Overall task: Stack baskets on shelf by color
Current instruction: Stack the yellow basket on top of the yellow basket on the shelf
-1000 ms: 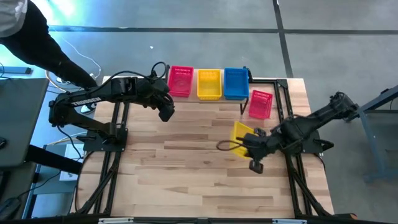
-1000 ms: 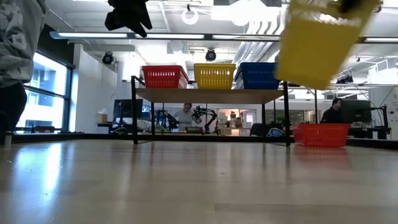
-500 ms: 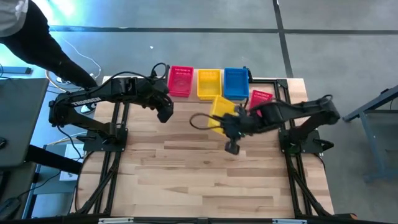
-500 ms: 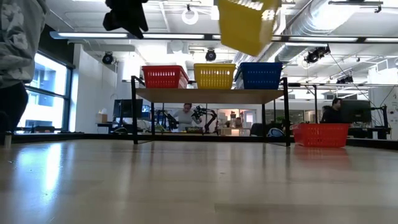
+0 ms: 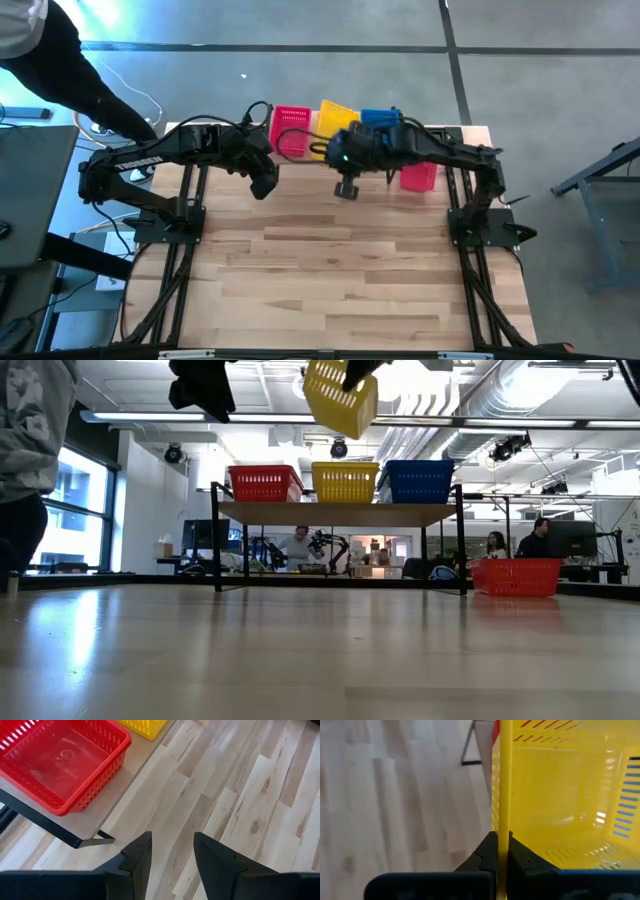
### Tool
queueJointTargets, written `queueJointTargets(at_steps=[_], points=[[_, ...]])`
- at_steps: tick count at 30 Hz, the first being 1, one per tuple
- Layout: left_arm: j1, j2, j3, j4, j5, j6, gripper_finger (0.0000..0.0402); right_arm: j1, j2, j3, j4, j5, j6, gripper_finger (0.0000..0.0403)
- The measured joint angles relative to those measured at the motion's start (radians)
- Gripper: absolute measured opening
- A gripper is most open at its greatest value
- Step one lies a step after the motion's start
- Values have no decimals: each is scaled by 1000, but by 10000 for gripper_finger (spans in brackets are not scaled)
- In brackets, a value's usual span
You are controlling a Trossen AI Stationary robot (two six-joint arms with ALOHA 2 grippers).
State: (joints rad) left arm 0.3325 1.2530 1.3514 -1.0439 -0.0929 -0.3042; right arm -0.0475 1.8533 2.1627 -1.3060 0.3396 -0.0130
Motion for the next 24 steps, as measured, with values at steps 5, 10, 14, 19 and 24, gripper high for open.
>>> queueJointTargets(at_steps=[5, 10, 14, 19, 24], points=[[1, 0, 0, 0, 0, 5, 136, -67, 37, 18, -26, -11, -113, 0], [1, 0, 0, 0, -8, 12, 136, -118, 61, 17, -51, -20, -224, 0], [1, 0, 0, 0, -54, 21, 136, -151, 78, 16, -51, -24, -282, 0], [1, 0, 0, 1, -94, 20, 136, -185, 98, 16, -61, -62, -301, 0], [1, 0, 0, 1, -97, 20, 136, -204, 99, 16, -64, -93, -310, 0]])
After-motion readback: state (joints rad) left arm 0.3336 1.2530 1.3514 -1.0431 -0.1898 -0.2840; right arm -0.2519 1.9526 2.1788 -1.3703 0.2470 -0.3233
